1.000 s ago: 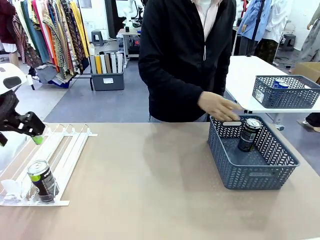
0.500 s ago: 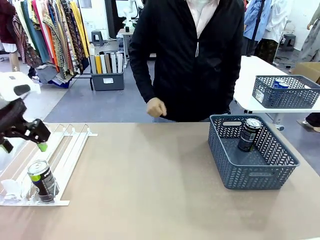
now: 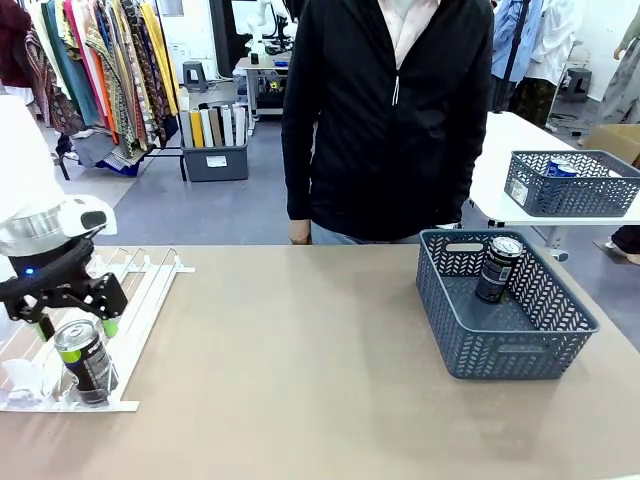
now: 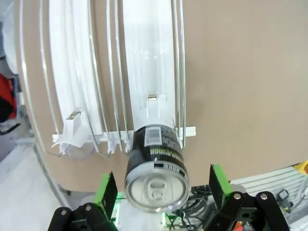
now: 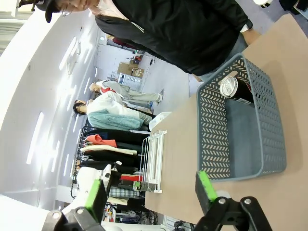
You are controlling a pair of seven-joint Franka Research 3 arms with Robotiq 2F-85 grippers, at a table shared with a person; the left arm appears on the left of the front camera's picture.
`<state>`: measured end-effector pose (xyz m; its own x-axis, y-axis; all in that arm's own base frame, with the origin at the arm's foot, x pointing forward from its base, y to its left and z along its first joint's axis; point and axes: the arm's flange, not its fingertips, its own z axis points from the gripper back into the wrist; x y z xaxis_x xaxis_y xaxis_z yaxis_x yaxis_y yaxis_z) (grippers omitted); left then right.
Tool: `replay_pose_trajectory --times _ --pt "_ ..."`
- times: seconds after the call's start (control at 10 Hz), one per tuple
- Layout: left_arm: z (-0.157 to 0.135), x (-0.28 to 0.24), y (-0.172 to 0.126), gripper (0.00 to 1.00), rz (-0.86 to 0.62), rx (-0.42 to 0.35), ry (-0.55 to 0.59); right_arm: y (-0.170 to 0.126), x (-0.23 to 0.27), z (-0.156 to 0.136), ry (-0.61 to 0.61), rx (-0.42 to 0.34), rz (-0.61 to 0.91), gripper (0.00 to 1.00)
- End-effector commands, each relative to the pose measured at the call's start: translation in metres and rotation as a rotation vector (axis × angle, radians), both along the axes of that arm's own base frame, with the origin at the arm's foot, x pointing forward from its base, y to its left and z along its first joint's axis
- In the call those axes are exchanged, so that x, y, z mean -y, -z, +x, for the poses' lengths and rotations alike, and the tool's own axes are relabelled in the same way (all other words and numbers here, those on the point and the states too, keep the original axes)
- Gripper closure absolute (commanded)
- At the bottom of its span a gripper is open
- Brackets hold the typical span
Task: Retrieve and store the cans from the dispenser.
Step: Pick up one can from the Automatic Can Dispenser and place it in the middle of the table.
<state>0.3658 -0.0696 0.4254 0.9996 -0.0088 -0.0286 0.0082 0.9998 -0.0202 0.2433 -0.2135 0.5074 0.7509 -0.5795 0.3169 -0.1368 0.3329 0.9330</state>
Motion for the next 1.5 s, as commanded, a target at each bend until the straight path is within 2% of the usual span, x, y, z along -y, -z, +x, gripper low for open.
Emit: replay_pose_trajectory --times 0.0,0.7,1.0,1.1,1.2,1.3,1.4 --pt "0.012 0.0 0.005 0.0 -0.013 -0.035 -0.033 -0.001 -0.001 0.002 0.002 0.036 0.008 0.0" --pt "0.005 -0.003 0.016 0.0 -0.015 -0.118 0.017 -0.001 -0.001 0.002 0.002 0.036 0.008 0.0" --pt "0.007 -0.004 0.019 0.0 -0.027 -0.111 -0.001 -0.001 -0.001 0.002 0.002 0.036 0.008 0.0" --pt "0.008 -0.004 0.019 0.25 -0.035 -0.103 -0.007 -0.001 -0.001 0.002 0.002 0.036 0.008 0.0" --pt "0.009 -0.003 0.02 0.83 -0.027 -0.102 -0.005 -0.001 -0.001 0.002 0.002 0.036 0.008 0.0" --pt "0.009 -0.003 0.02 1.0 -0.025 -0.104 -0.004 -0.001 -0.001 0.002 0.002 0.036 0.008 0.0" --pt "0.01 -0.004 0.02 1.0 -0.028 -0.101 -0.007 -0.001 -0.001 0.002 0.002 0.036 0.008 0.0"
